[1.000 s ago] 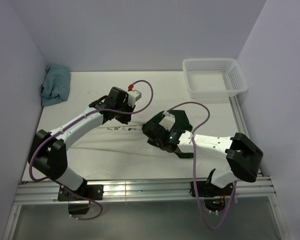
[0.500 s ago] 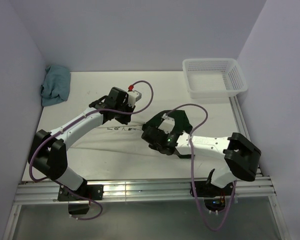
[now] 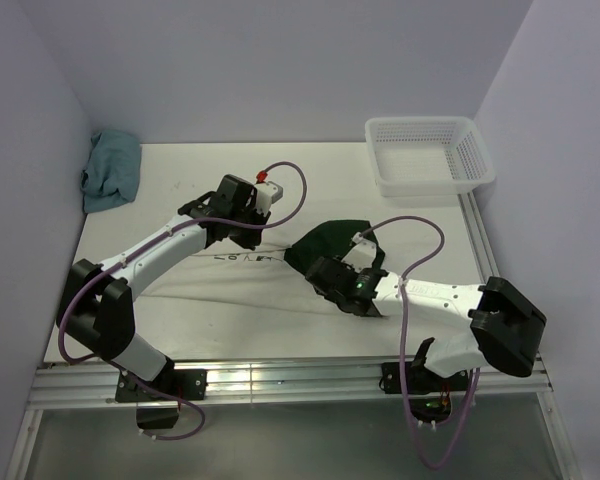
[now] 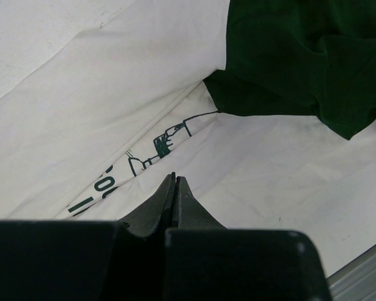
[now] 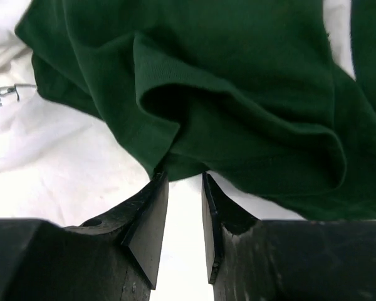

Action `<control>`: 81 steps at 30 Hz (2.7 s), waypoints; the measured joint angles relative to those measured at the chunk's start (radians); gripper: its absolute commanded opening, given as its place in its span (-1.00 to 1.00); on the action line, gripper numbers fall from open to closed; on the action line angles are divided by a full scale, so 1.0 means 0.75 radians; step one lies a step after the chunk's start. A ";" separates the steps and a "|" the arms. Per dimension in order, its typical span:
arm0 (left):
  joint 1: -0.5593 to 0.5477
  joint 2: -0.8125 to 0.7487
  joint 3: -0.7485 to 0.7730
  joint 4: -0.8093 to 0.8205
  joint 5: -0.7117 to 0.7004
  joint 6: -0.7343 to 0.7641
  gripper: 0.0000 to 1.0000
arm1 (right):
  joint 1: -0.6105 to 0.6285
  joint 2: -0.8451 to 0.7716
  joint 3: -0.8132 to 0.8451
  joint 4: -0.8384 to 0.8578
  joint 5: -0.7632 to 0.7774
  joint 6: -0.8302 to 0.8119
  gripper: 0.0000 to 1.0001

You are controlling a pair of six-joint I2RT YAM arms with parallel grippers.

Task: Roll the t-shirts
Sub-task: Fold the tshirt

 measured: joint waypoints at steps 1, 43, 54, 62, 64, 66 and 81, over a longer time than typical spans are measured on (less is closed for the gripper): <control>0.000 0.000 0.000 0.000 0.000 0.000 -0.99 | -0.007 -0.002 -0.001 0.003 0.004 -0.004 -0.26; 0.000 0.021 0.001 -0.031 -0.001 0.005 -0.99 | -0.129 -0.023 -0.027 0.271 -0.031 -0.153 -0.99; 0.000 0.021 0.009 -0.054 0.004 0.005 -0.99 | -0.100 -0.105 -0.013 0.279 -0.108 -0.159 -1.00; 0.000 0.022 0.017 -0.063 0.012 0.015 -0.99 | -0.050 -0.029 0.105 0.282 -0.122 -0.173 -1.00; 0.000 0.024 0.017 -0.068 0.014 0.020 -0.99 | -0.038 0.003 0.121 0.281 -0.124 -0.172 -1.00; 0.000 0.026 0.017 -0.074 0.020 0.024 -0.99 | -0.027 0.044 0.126 0.281 -0.129 -0.168 -1.00; -0.003 0.071 0.035 -0.101 0.035 0.034 -0.99 | 0.023 0.073 0.142 0.193 -0.110 -0.118 -1.00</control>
